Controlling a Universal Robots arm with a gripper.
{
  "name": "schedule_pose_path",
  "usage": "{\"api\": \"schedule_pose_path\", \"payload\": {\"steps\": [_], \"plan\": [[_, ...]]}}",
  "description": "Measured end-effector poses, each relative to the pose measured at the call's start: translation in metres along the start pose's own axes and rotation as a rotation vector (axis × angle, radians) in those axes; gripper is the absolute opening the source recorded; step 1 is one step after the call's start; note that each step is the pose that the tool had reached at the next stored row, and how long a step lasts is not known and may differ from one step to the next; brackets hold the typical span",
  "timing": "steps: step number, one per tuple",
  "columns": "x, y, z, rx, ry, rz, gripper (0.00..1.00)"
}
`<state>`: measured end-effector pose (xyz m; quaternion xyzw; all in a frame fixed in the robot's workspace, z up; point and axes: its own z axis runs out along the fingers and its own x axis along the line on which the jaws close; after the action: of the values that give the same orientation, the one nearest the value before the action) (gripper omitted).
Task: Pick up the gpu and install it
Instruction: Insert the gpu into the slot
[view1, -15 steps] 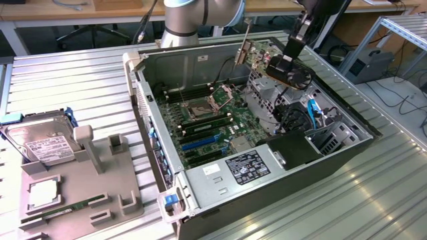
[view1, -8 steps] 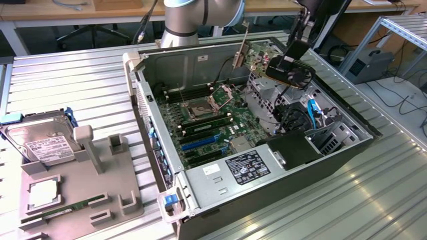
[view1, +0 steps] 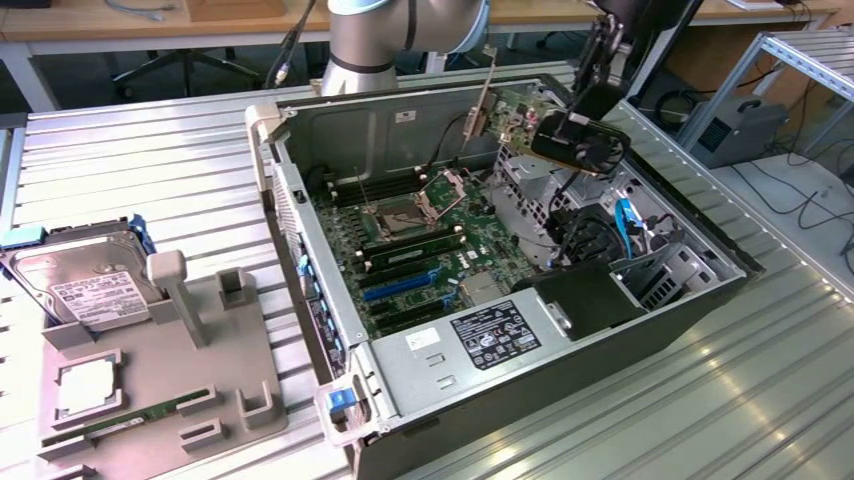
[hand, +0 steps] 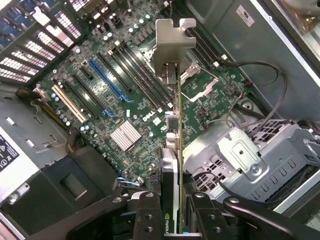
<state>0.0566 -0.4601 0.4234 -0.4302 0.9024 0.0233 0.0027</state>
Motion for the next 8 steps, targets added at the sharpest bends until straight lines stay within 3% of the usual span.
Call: {"api": "schedule_pose_path", "payload": {"steps": [5, 8], "plan": [[0.0, 0.0, 0.0, -0.0042, 0.0066, -0.166, 0.27], [0.0, 0.0, 0.0, -0.0051, 0.0082, -0.208, 0.27]]}}
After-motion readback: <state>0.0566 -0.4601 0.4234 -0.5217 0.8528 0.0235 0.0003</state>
